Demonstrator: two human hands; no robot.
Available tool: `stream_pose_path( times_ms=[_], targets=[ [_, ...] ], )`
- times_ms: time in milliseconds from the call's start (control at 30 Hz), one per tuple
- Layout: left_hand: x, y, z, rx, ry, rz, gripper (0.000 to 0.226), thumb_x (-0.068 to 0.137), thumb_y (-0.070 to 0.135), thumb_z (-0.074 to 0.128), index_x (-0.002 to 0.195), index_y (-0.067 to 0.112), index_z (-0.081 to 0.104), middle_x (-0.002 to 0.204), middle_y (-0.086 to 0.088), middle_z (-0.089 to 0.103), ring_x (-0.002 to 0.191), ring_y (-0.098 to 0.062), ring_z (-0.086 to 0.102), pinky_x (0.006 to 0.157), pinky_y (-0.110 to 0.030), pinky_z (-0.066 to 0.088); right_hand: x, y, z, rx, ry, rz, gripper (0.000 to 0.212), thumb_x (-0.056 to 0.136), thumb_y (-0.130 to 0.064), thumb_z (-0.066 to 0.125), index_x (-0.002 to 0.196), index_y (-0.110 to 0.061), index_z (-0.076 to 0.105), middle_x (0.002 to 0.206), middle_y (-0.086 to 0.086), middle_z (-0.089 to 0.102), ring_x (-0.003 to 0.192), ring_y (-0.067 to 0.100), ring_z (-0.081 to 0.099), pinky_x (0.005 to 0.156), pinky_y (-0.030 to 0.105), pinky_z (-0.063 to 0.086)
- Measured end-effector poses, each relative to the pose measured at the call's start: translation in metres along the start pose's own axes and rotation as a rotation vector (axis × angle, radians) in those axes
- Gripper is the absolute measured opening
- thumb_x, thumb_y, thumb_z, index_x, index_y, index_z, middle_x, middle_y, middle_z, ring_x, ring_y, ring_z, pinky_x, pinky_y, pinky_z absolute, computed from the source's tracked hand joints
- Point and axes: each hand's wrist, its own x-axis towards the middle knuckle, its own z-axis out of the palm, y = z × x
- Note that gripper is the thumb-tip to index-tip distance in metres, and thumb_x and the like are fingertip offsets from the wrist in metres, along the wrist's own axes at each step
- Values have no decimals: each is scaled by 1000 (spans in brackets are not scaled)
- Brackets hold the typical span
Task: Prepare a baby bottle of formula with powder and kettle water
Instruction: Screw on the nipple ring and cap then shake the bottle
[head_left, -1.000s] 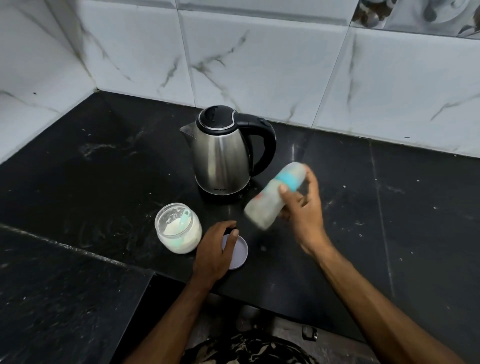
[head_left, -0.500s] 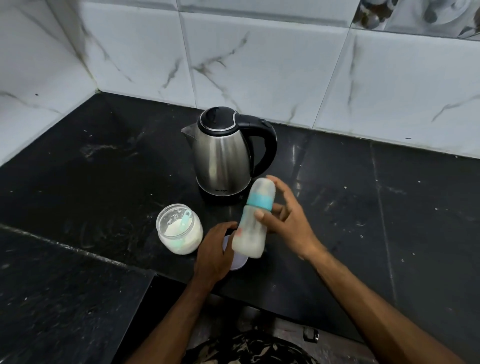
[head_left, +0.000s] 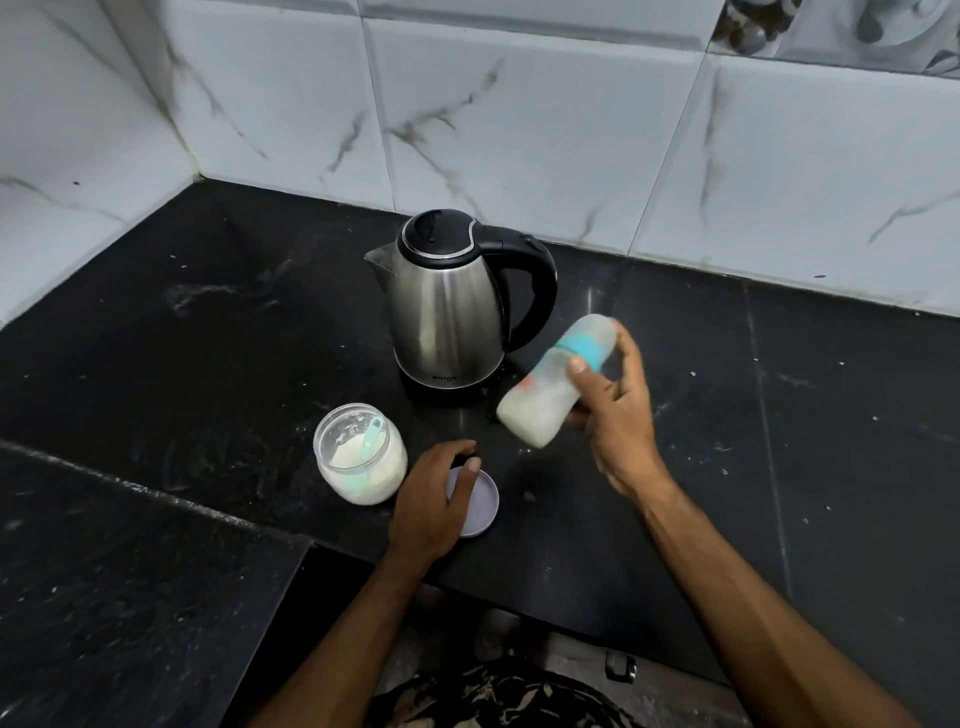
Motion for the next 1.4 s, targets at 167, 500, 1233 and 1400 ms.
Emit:
stream_pose_path(
  times_ms=[167, 500, 1233, 1400],
  targets=[
    [0, -5, 0, -5, -18, 8, 46, 95, 48, 45, 119, 15, 66, 116, 7, 65, 106, -7, 58, 94, -20, 42, -18, 8, 1, -173, -231, 52, 70, 81, -17, 69, 140, -35, 35, 103, 5, 73, 91, 21, 73, 69, 34, 60],
    [0, -3, 1, -6, -1, 6, 46, 96, 48, 44, 117, 15, 66, 115, 6, 66, 106, -7, 58, 94, -20, 43, -6, 4, -1, -77, -38, -5, 61, 89, -14, 65, 138, -35, 35, 94, -2, 74, 87, 19, 72, 71, 42, 60],
    [-1, -2, 1, -10, 16, 8, 42, 96, 47, 45, 116, 16, 67, 114, 9, 66, 107, -5, 59, 95, -17, 42, 1, -6, 1, 60, 72, -41, 62, 85, -22, 66, 139, -32, 36, 90, -5, 75, 85, 17, 72, 71, 46, 59],
    [0, -6, 1, -17, -9, 41, 44, 93, 44, 46, 119, 13, 65, 116, 1, 67, 106, -12, 60, 94, -24, 43, -24, 7, 1, -233, -306, 55, 75, 77, -17, 73, 140, -36, 36, 111, 13, 71, 97, 25, 72, 72, 35, 59]
  ],
)
